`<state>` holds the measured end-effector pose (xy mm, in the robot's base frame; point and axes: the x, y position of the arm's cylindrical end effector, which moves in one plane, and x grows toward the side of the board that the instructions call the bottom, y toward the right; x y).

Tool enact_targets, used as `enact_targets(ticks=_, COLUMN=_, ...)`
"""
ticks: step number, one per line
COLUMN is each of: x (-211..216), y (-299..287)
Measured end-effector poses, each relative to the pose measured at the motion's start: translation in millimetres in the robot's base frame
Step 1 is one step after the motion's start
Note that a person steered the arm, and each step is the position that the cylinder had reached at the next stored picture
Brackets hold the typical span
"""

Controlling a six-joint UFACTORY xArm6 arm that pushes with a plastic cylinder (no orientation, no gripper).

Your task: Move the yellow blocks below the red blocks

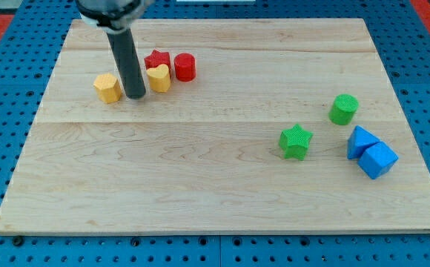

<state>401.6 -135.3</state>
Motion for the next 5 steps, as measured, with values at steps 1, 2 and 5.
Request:
enact_targets(ticks=1, x=-20.2, y=-74.3)
enact_targets(ticks=2, x=-55.6, y=-77.6)
enact_targets(ticks=5, x=-75.5, y=-86.9)
